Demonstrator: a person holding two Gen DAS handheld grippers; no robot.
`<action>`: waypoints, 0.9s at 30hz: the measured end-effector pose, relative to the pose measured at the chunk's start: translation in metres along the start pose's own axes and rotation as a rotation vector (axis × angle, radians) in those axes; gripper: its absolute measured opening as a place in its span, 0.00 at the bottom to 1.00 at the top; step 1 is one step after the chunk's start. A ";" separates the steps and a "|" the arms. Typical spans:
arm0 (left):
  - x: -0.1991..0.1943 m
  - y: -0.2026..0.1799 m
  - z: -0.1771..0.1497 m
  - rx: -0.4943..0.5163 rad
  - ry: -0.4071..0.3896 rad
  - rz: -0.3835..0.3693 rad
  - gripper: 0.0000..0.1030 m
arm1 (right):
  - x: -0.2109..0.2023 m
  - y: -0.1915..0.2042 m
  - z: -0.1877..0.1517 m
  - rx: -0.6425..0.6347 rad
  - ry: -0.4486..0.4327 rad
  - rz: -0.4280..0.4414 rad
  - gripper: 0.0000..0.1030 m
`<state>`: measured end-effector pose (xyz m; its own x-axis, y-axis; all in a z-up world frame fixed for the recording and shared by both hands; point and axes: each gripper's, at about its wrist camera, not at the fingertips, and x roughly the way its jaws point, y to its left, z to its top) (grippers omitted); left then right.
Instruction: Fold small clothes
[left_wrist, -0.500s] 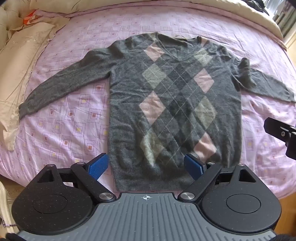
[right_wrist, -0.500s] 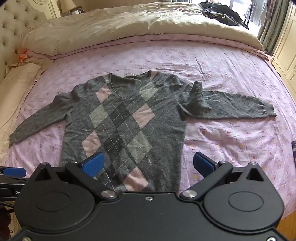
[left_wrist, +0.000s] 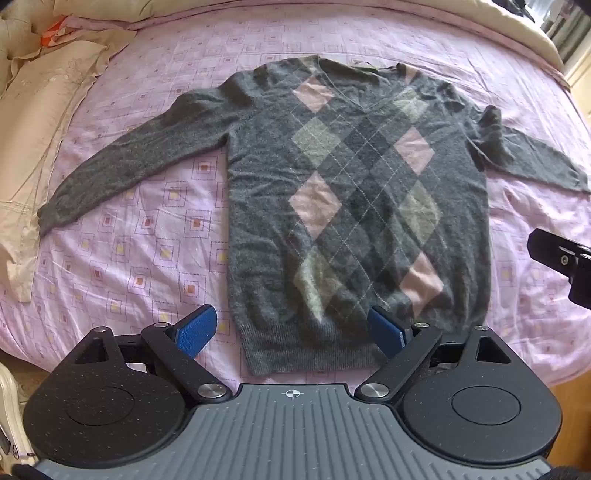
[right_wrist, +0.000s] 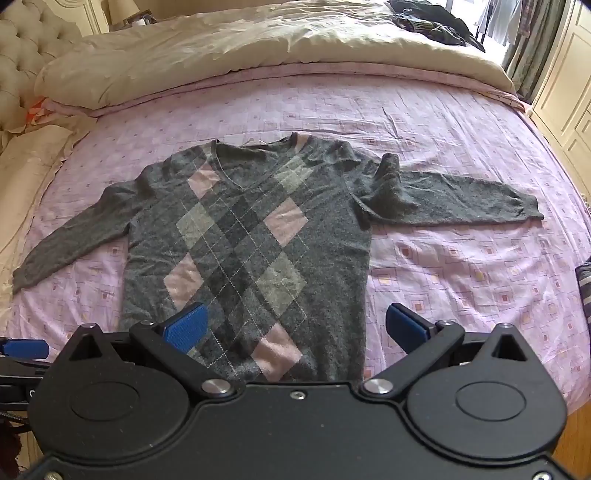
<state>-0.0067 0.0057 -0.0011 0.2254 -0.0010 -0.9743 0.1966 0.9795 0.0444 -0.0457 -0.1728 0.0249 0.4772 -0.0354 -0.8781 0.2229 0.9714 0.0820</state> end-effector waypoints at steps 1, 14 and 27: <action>0.001 0.003 -0.001 0.005 -0.001 -0.004 0.86 | -0.001 0.001 0.000 0.001 -0.003 -0.003 0.99; -0.001 0.011 0.003 0.032 -0.012 -0.033 0.86 | -0.007 0.007 -0.002 0.009 -0.015 -0.025 0.99; -0.004 0.021 0.005 0.020 -0.034 -0.017 0.86 | -0.006 0.011 -0.004 0.026 -0.010 -0.028 0.99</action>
<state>0.0017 0.0256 0.0049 0.2544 -0.0247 -0.9668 0.2197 0.9750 0.0329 -0.0497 -0.1607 0.0289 0.4789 -0.0649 -0.8754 0.2582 0.9636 0.0698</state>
